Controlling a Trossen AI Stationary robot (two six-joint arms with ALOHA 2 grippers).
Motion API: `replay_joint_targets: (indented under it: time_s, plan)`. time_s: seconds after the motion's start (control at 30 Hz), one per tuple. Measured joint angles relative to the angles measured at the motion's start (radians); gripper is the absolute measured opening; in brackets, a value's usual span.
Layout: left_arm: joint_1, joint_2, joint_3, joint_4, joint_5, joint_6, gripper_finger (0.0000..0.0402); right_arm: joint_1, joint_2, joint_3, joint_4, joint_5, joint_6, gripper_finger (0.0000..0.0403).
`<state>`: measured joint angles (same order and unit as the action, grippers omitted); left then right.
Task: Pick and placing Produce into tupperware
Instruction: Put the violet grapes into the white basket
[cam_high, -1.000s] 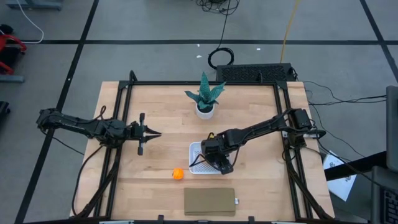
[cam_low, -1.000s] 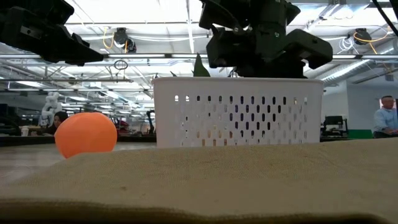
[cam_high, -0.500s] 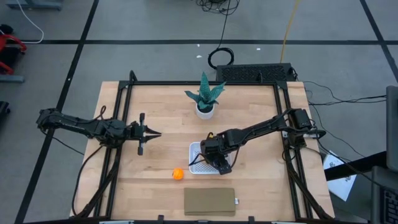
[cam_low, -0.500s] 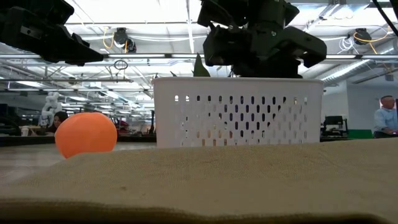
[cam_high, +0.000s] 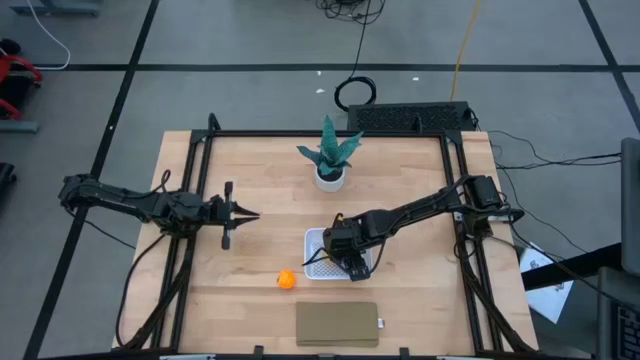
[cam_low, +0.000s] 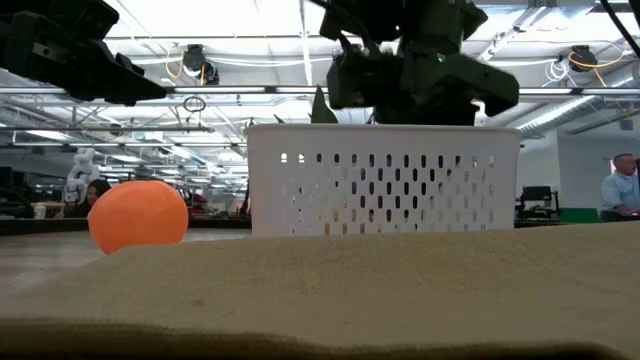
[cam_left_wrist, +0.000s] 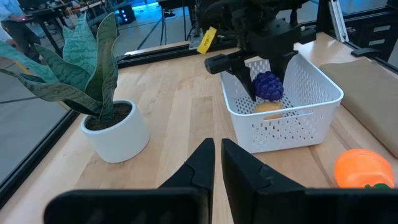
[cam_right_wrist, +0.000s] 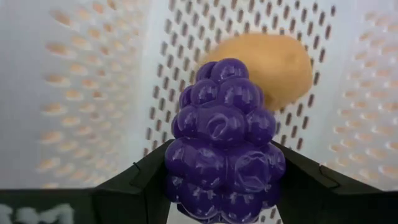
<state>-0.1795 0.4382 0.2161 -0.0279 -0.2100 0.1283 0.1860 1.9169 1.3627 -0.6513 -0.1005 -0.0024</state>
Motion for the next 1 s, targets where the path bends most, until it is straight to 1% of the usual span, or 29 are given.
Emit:
replay_joint_targets:
  time_s: [0.13, 0.37, 0.57, 0.67, 0.83, 1.0]
  plan:
    - [0.000, 0.000, 0.000, 0.000, 0.000, 0.000, 0.0033, -0.001, 0.000, -0.036, 0.020, 0.003, 0.020, 0.0210]
    - [0.000, 0.000, 0.000, 0.000, 0.000, -0.002, 0.0033, -0.001, -0.001, -0.038, 0.030, 0.000, 0.019, 0.0213]
    - [0.000, 0.000, 0.000, 0.000, 0.000, -0.003, 0.0033, -0.003, -0.001, -0.038, 0.026, 0.000, 0.033, 0.0244]
    - [0.000, 0.000, 0.000, 0.000, 0.000, -0.003, 0.0033, -0.003, -0.002, -0.038, 0.025, 0.001, 0.033, 0.0252]
    - [0.000, 0.000, 0.000, 0.000, 0.000, -0.003, 0.0033, -0.003, -0.002, -0.037, 0.020, 0.000, 0.035, 0.0248]
    - [0.000, 0.000, 0.000, 0.000, 0.000, -0.003, 0.0033, -0.003, -0.007, -0.008, -0.042, -0.007, 0.037, 0.0236]
